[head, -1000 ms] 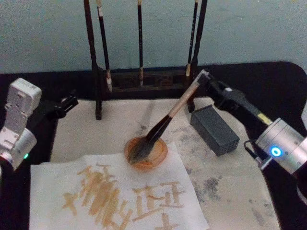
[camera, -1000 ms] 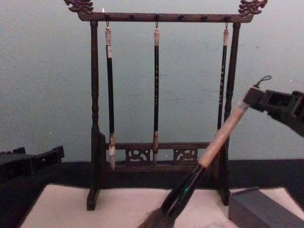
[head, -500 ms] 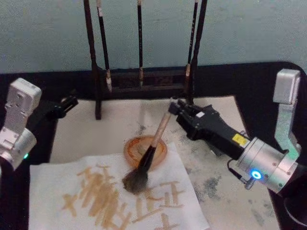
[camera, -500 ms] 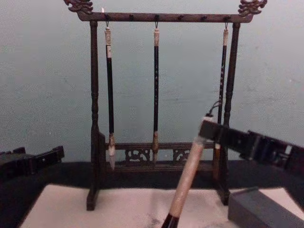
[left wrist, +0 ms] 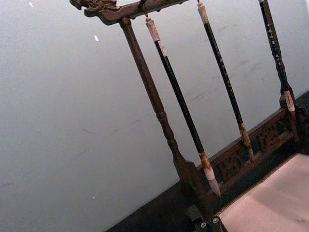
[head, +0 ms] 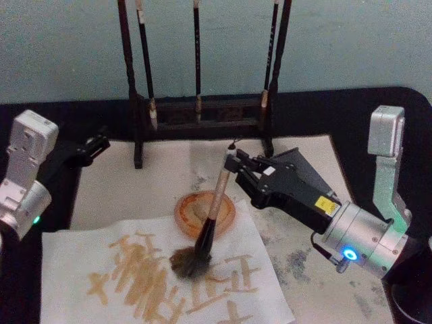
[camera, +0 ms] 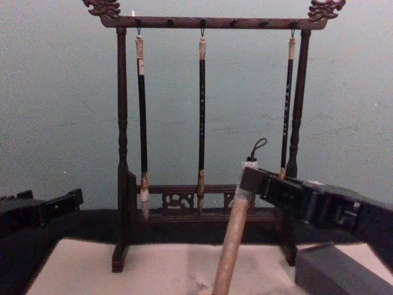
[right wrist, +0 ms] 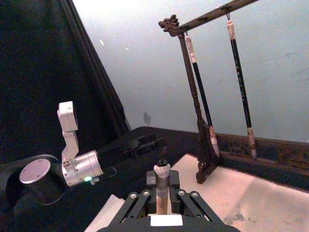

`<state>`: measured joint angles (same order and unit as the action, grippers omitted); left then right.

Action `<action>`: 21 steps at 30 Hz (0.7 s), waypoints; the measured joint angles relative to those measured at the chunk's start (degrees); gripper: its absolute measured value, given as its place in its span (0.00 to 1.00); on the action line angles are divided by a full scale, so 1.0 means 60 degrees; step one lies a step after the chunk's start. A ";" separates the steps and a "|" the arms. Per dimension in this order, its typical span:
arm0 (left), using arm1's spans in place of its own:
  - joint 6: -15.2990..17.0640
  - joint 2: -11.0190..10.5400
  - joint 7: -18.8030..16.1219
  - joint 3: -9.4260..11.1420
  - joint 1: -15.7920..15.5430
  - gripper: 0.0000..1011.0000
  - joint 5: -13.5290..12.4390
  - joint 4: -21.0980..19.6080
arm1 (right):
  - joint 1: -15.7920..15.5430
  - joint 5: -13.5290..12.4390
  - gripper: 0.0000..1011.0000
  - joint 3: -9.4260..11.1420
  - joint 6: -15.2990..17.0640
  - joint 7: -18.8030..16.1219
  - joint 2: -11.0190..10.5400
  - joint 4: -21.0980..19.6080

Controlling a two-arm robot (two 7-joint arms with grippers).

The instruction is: Pick up the brush from the inkstone, write on the paper, then place the brush back to its original position.

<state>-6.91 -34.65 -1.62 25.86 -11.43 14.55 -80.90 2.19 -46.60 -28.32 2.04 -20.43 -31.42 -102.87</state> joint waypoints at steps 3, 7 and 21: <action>0.0000 0.0000 0.0000 0.0000 0.0000 0.99 0.0000 0.0000 | -0.0097 0.0072 0.16 0.0114 -0.0017 -0.0027 -0.0009 -0.0102; 0.0000 0.0000 0.0000 -0.0001 -0.0001 0.99 0.0000 0.0000 | -0.0227 0.0136 0.16 0.0294 -0.0058 -0.0059 -0.0035 -0.0225; 0.0000 0.0000 0.0000 0.0000 0.0000 0.99 0.0000 0.0000 | -0.0768 0.0324 0.16 0.0987 -0.0089 -0.0055 -0.0196 -0.0537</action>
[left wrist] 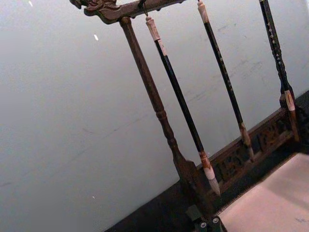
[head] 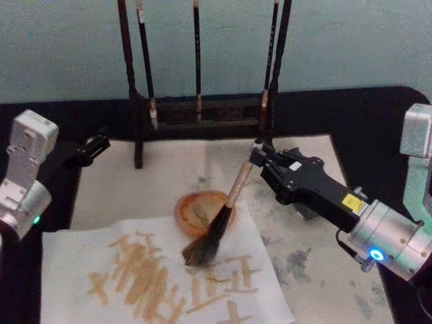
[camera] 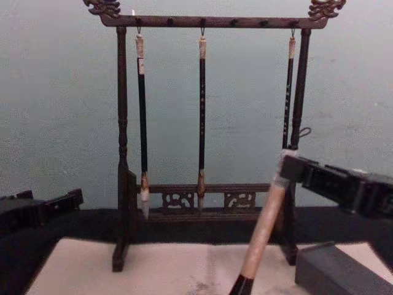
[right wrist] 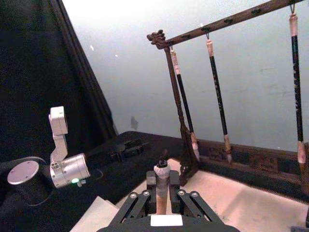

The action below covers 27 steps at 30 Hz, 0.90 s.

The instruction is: Pick up the brush from the inkstone, write on the paper, then place the brush back to its original position.

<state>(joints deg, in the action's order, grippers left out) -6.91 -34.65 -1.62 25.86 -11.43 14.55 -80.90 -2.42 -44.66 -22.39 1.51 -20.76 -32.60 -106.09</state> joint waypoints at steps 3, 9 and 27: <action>0.0000 0.0000 -0.0001 0.0000 0.0000 0.99 0.0000 0.0000 | -0.0088 0.0001 0.16 0.0106 0.0001 -0.0035 -0.0023 -0.0061; 0.0000 0.0000 0.0000 0.0000 0.0000 0.99 0.0000 0.0000 | -0.0220 -0.0077 0.16 0.0290 0.0018 -0.0140 -0.0028 -0.0201; 0.0000 0.0000 0.0000 0.0000 -0.0001 0.99 0.0000 0.0000 | -0.0009 -0.0472 0.16 -0.0310 0.0038 -0.0785 0.0175 -0.0558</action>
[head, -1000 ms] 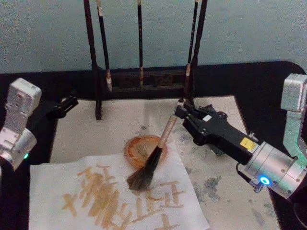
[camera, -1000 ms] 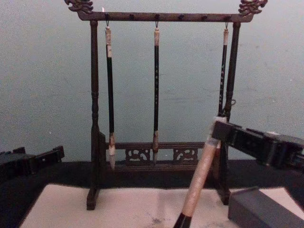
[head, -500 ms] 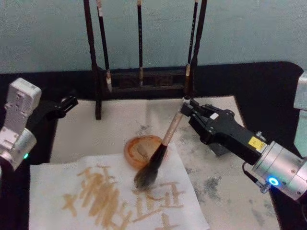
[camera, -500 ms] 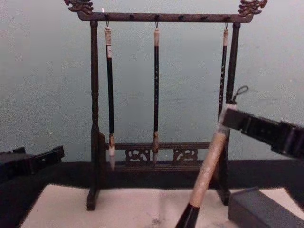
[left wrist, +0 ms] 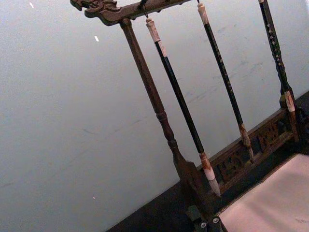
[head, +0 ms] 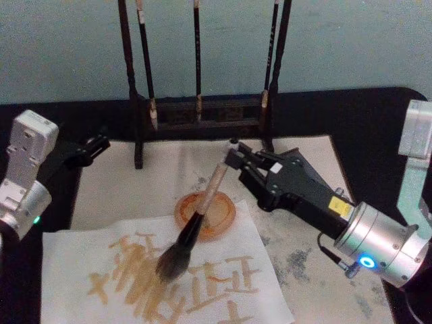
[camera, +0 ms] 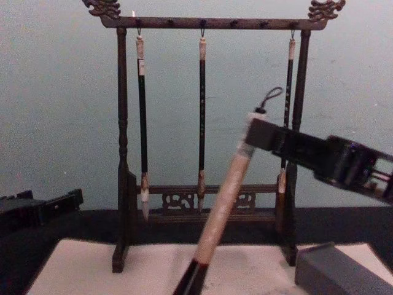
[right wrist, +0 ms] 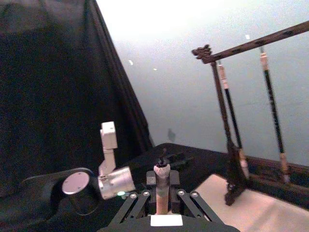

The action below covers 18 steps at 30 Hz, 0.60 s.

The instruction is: Pick up the brush from the inkstone, write on the paper, then place the brush back to its original position.

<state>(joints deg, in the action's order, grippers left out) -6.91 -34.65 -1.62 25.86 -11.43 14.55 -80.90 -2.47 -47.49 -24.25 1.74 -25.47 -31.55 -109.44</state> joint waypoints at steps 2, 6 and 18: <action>0.0000 0.0000 0.0000 0.0000 0.0001 0.99 0.0000 0.0000 | 0.0044 0.0003 0.16 -0.0084 0.0008 -0.0025 0.0023 0.0031; 0.0000 0.0000 0.0000 0.0000 0.0000 0.99 -0.0001 0.0000 | 0.0188 0.0023 0.16 -0.0310 0.0060 -0.0049 0.0107 0.0210; -0.0001 0.0000 0.0000 0.0000 0.0000 0.99 0.0000 0.0000 | 0.0381 0.0047 0.16 -0.0498 0.0097 0.0006 0.0221 0.0798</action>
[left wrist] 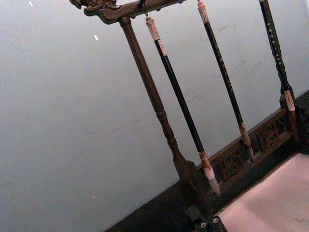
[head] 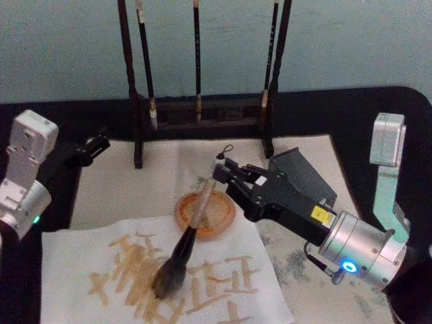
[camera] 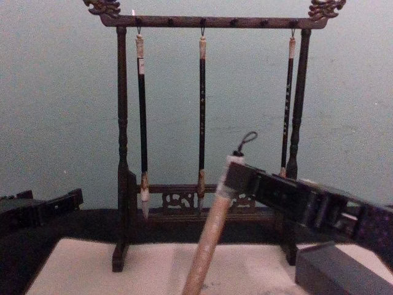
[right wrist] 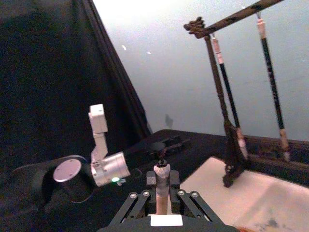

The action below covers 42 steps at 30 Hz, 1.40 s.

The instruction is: Pick up the brush from the inkstone, write on the paper, then place the brush back to its original position.

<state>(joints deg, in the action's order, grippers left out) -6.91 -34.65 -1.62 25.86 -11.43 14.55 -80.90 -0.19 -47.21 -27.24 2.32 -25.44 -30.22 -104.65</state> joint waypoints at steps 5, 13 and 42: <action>0.0000 0.0000 0.0000 0.0000 0.0001 0.99 0.0000 0.0000 | -0.0085 -0.0043 0.16 0.0140 -0.0080 0.0059 -0.0077 0.0053; 0.0001 0.0000 0.0000 0.0000 0.0000 0.99 0.0000 0.0000 | -0.0287 -0.0135 0.16 0.0466 -0.0224 0.0144 -0.0226 0.0091; 0.0000 0.0000 0.0000 0.0000 0.0000 0.99 0.0000 0.0000 | -0.0755 -0.0874 0.16 0.1480 -0.0666 0.0046 -0.0420 -0.0334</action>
<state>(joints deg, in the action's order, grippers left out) -6.91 -34.65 -1.62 25.86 -11.43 14.55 -80.90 -4.72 -52.45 -18.36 -1.68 -25.16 -32.74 -106.66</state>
